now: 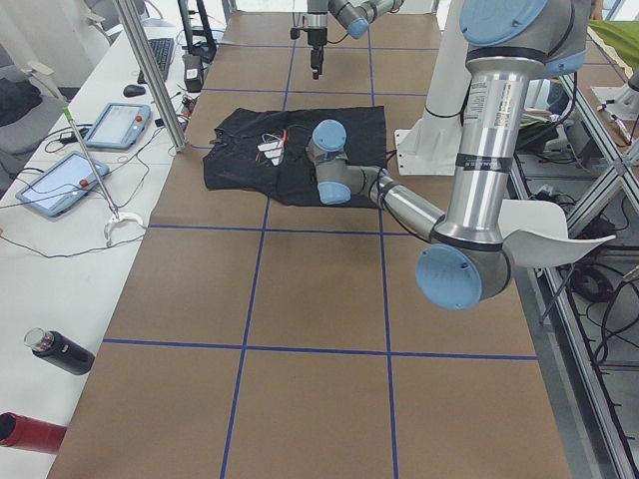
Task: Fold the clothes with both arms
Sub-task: 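Move the right gripper to the hem corner nearest it while the left withdraws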
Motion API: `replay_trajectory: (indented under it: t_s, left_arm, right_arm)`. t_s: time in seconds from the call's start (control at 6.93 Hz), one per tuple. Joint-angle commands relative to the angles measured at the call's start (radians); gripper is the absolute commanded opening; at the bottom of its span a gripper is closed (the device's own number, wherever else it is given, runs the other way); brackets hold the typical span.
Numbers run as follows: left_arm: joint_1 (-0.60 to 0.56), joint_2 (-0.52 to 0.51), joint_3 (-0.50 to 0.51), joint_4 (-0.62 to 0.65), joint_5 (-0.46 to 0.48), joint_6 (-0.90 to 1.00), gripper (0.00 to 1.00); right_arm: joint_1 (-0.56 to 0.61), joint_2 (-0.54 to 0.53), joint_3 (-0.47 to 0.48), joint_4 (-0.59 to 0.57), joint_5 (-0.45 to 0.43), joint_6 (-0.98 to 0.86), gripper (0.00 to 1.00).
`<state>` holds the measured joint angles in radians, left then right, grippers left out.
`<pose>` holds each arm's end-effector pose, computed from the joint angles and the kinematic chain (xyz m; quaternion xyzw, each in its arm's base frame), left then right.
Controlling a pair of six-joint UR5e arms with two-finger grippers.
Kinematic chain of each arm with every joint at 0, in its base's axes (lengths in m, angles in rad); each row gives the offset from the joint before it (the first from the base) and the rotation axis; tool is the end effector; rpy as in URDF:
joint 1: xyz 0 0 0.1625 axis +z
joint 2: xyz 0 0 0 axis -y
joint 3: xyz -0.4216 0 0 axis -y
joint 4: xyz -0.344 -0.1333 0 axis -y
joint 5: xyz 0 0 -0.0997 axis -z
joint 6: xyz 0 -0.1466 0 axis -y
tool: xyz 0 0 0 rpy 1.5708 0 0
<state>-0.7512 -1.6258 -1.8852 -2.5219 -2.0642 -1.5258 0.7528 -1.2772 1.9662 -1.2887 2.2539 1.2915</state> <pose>0.3173 -0.3837 0.3946 0.0528 0.6230 -0.1243 0.7705 -0.3645 -0.3973 0.3292 -0.0407 -0.5286 0.0435 0.8467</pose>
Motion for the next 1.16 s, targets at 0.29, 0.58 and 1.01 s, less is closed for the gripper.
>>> replay_trajectory:
  t_s: [0.29, 0.58, 1.01]
  left_arm:
    - [0.000, 0.138, -0.043, -0.126, 0.004, 0.001, 1.00]
    - [0.000, 0.138, -0.070, -0.126, 0.007, 0.003, 1.00]
    - [0.000, 0.127, -0.077, -0.126, 0.007, 0.003, 1.00]
  right_arm:
    - [-0.245, -0.149, 0.072, 0.005, -0.086, 0.022, 1.00]
    - [-0.343, -0.240, 0.100, 0.005, -0.085, 0.020, 1.00]
    - [-0.412, -0.246, 0.068, 0.005, -0.148, 0.023, 1.00]
